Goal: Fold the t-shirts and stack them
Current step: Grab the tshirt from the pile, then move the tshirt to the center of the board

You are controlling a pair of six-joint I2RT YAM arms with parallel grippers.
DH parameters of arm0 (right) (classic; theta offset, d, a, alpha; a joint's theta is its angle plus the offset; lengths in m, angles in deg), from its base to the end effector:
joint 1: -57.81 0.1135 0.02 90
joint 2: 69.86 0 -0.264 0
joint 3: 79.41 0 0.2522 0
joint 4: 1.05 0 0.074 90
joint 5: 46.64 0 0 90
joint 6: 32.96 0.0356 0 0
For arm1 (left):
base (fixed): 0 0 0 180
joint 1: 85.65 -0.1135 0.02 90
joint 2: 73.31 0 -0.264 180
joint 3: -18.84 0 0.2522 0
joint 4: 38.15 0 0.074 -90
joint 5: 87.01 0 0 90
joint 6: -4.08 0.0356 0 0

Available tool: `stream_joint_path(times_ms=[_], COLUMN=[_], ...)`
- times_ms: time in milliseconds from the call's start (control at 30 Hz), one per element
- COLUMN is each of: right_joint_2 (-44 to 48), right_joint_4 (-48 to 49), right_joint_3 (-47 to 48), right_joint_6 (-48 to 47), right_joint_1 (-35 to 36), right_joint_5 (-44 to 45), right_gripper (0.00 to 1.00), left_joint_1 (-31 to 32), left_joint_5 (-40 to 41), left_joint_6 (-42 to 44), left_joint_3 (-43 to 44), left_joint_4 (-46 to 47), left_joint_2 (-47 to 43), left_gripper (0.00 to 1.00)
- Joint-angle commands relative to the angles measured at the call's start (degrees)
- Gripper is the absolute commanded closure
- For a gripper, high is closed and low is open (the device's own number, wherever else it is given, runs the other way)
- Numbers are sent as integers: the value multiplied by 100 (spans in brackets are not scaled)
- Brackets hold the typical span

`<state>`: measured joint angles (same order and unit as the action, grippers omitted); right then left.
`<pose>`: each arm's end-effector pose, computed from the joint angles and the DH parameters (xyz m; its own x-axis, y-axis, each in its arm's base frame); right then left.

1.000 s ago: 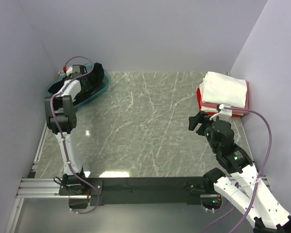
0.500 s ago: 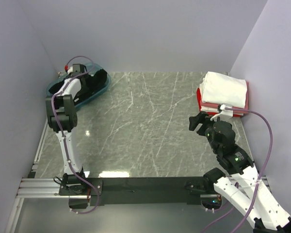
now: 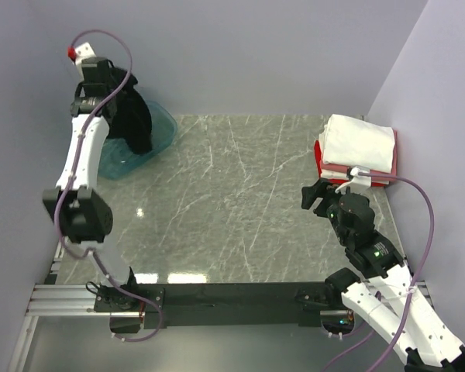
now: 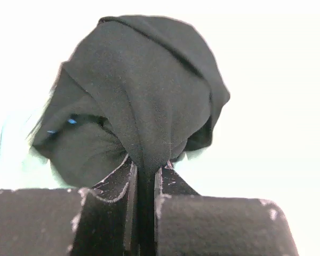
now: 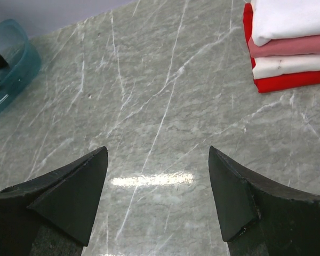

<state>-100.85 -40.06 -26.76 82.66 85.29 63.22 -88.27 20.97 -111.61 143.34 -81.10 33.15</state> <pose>0.1215 0.0496 0.3105 -0.3018 0.3014 -0.9045 -0.0175 0.9468 0.3214 0.4315 0.0307 0.3994 -0.2391 -0.4237 -0.8737 -0.4736 0.8364 -0.2760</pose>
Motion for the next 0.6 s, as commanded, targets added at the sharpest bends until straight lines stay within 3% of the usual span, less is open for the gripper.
stream_joint_path(times_ms=[0,167,267,400,467,533,567], right_joint_2=[-39,-75,-110,-171,-180,-198,-206], right_joint_4=[232,240,258,232,214,205,197], right_joint_3=[-40,-66,-84,-75,-57,-66,-57], right_joint_6=[-84,-67,-49,12,39,100,109], right_joint_1=[-33,-33,-33,-33,-33,-24,-33], right_joint_5=[45,71,71,36,27,-26,-43], right_gripper=[18,18,18,18,18,18,18], left_joint_1=[583,1166,1377,1666,1755,1843,1861], left_joint_5=[-251,-987,-1849,-2859,-3221,-2960,-2758], left_joint_6=[301,223,-102,-593,-639,-717,-814], left_joint_3=[-113,-184,-499,-1753,-2195,-3037,-3415], left_joint_4=[976,1056,1117,1573,1478,1285,1302], left_joint_2=[-1257,-2249,-2811,-3525,-3797,-4139,-4281], left_gripper=[100,100,100,97,72,48,41])
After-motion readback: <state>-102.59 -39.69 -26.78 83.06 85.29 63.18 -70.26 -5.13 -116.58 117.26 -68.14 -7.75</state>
